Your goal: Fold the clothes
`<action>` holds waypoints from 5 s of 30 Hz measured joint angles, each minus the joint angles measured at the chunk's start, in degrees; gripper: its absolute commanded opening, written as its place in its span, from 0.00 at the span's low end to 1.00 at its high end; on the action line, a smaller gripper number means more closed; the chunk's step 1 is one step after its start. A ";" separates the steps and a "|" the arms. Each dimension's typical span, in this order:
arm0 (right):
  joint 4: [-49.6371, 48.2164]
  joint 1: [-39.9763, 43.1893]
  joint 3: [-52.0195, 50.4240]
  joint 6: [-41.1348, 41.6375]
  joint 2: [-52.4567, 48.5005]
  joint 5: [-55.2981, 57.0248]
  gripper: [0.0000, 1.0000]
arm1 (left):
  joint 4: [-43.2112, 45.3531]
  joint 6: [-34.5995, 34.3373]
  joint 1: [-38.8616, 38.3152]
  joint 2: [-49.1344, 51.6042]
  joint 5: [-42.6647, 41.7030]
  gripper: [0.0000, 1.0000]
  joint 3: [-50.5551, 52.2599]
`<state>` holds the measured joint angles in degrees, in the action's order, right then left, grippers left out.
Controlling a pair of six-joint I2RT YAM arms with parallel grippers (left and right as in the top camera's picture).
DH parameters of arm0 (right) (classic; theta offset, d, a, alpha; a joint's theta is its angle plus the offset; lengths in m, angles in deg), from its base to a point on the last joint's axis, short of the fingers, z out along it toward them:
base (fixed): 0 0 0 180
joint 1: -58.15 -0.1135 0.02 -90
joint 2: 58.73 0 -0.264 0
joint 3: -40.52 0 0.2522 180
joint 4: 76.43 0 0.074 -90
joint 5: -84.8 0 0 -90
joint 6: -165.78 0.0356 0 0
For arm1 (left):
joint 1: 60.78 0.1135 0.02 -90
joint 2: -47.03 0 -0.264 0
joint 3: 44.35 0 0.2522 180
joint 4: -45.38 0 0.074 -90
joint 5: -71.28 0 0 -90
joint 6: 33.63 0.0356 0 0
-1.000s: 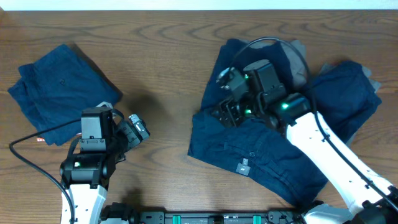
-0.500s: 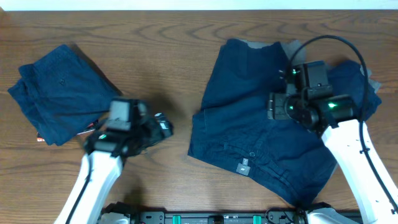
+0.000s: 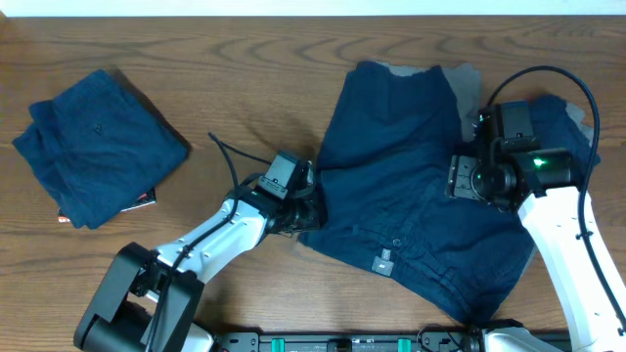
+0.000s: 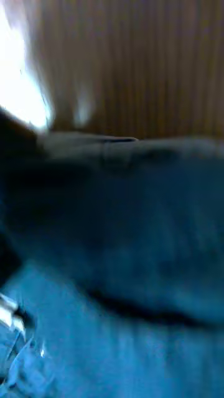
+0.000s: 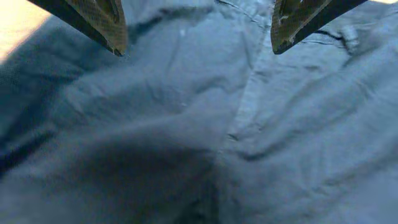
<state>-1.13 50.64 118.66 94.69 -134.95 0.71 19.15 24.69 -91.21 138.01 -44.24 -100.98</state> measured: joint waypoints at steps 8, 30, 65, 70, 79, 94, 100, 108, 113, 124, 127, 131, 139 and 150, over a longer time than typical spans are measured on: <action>1.84 1.86 -1.09 5.64 0.00 7.61 0.73 | -1.68 0.94 4.96 -9.81 -6.34 0.06 -3.37; -21.53 12.68 -31.41 4.96 0.00 -17.14 0.64 | -8.81 2.16 25.46 -21.42 1.55 0.06 -5.60; -48.35 3.74 -39.01 5.01 -2.10 -22.14 0.01 | -11.74 2.19 25.46 -21.42 1.95 0.07 -5.60; -43.85 6.69 -36.92 5.18 -1.99 -16.98 0.02 | -12.87 3.48 25.46 -21.42 1.97 0.07 -5.60; -26.23 25.16 -22.91 5.20 -3.21 1.84 0.01 | -17.35 6.69 25.44 -21.22 12.33 0.06 -5.57; -18.62 51.49 -3.74 8.92 -3.23 16.59 0.26 | -15.52 8.28 31.89 -21.20 22.77 0.22 -5.57; -17.05 51.82 -3.19 9.60 -3.21 16.55 0.39 | -15.41 8.57 31.93 -21.22 23.41 0.34 -5.57; -14.75 46.16 -3.19 3.91 -3.23 -1.86 0.33 | -16.04 8.57 31.95 -21.22 23.34 0.38 -5.57; -9.38 37.18 -4.72 -0.79 -3.43 -13.81 0.33 | -17.79 8.52 31.95 -21.22 20.20 0.40 -5.57; -18.25 30.95 -24.61 1.42 -4.42 -12.79 0.31 | -29.29 8.26 27.47 -21.22 3.91 0.41 -4.87; -22.58 30.93 -28.83 1.22 -4.46 -14.40 0.32 | -29.57 7.67 24.06 -20.96 2.51 0.42 -2.78; -28.17 30.93 -30.86 -0.33 -3.85 -17.64 0.31 | -26.38 6.82 19.61 -18.91 1.55 0.42 0.33; -33.59 30.88 -32.22 -2.51 -3.85 -21.27 0.33 | -21.07 5.25 14.19 -11.04 2.12 0.42 1.18; -34.14 29.64 -32.26 -0.98 -3.50 -12.96 0.35 | -21.51 -4.13 14.10 -1.97 6.21 0.48 0.94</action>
<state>-35.27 80.28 86.40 93.71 -138.45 -12.25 -2.35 20.56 -77.12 136.04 -38.03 -100.04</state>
